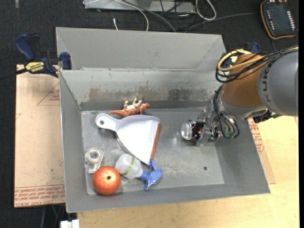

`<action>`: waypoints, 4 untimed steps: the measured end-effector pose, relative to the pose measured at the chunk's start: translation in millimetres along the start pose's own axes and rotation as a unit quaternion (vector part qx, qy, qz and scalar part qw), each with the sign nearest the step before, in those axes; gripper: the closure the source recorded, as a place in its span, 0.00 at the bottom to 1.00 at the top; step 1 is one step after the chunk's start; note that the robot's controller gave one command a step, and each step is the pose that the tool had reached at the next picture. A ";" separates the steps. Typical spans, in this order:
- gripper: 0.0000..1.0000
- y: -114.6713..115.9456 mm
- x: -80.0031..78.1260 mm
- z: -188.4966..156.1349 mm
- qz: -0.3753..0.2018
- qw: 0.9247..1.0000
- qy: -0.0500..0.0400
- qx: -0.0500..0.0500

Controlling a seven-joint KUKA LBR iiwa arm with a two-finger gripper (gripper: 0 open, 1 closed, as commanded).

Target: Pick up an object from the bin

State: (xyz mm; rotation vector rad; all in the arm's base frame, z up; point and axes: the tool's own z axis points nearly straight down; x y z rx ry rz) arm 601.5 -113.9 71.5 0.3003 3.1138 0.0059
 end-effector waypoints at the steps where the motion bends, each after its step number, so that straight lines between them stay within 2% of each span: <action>1: 1.00 0.0 0.0 0.0 0.000 1.000 0.000 0.000; 2: 1.00 0.3 0.7 -9.2 -0.001 1.000 0.001 0.000; 3: 1.00 0.6 1.9 -39.0 -0.001 1.000 0.003 0.000; 4: 1.00 0.8 -0.7 -73.4 -0.001 1.000 -0.001 0.000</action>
Offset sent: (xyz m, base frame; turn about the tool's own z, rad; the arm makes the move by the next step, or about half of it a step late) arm -0.0001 0.0001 0.0183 -0.0001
